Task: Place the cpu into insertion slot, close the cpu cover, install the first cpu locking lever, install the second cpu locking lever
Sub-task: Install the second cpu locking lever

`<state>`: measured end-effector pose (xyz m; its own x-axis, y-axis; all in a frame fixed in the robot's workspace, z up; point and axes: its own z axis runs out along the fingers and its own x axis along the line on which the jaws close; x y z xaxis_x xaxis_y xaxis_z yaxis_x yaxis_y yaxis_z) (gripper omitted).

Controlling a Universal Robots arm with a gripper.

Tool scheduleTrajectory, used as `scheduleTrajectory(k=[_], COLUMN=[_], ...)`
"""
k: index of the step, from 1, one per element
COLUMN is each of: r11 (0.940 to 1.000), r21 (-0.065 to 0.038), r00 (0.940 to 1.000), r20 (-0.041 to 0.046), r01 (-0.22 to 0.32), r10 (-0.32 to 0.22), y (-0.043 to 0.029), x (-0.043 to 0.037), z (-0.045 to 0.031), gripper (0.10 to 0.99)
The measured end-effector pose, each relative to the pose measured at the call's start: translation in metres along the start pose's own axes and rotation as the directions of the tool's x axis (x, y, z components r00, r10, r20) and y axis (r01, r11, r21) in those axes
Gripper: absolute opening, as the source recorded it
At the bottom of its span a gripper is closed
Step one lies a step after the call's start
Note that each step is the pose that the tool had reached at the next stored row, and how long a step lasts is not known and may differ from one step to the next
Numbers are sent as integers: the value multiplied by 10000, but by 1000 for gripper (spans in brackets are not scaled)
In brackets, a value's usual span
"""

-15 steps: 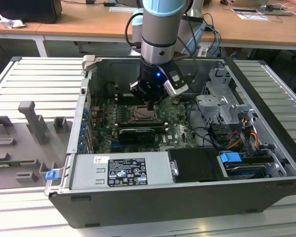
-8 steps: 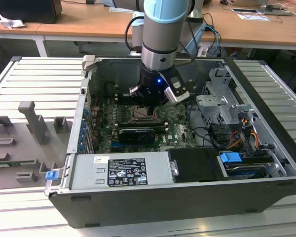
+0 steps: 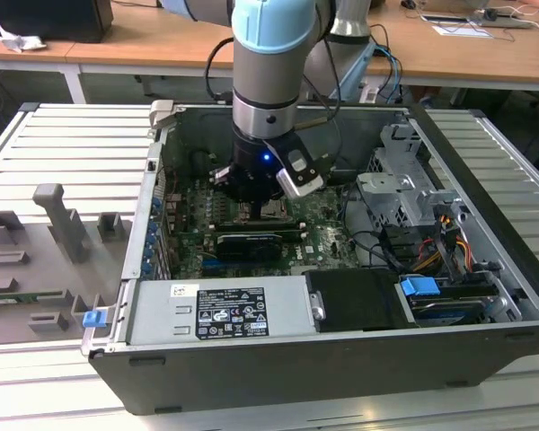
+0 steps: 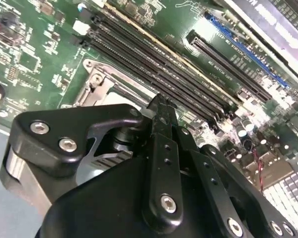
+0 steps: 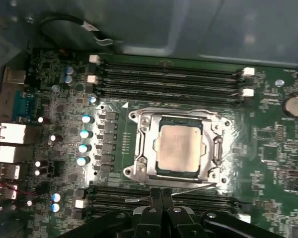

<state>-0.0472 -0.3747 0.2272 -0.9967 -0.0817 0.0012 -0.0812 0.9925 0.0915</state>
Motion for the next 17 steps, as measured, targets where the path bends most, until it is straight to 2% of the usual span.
scheduleTrajectory(k=[1,2,3,6,7,8,9,11,13,15,17], r11=[10000,9999,9997,9988,9979,9956,9935,9918,9889,9887,9887], r21=[-2,-55,-209,-474,-639,-929,-1131,-1269,-1476,-1489,-1492], r00=[10000,9999,9999,9999,9999,9998,9998,9998,9997,9997,9997], r20=[-8,-5,17,73,101,130,152,168,205,207,208], r01=[84,121,122,129,135,138,142,145,152,155,155], r10=[-84,-121,-122,-126,-129,-127,-126,-125,-124,-126,-125], y=[-4,-9,-17,-64,-94,-126,-161,-203,-247,-254,-258], x=[9,28,61,141,159,168,175,186,249,254,255], z=[49,67,68,65,63,60,57,53,50,121,160], gripper=[106,106,106,106,106,106,106,106,106,106,106])
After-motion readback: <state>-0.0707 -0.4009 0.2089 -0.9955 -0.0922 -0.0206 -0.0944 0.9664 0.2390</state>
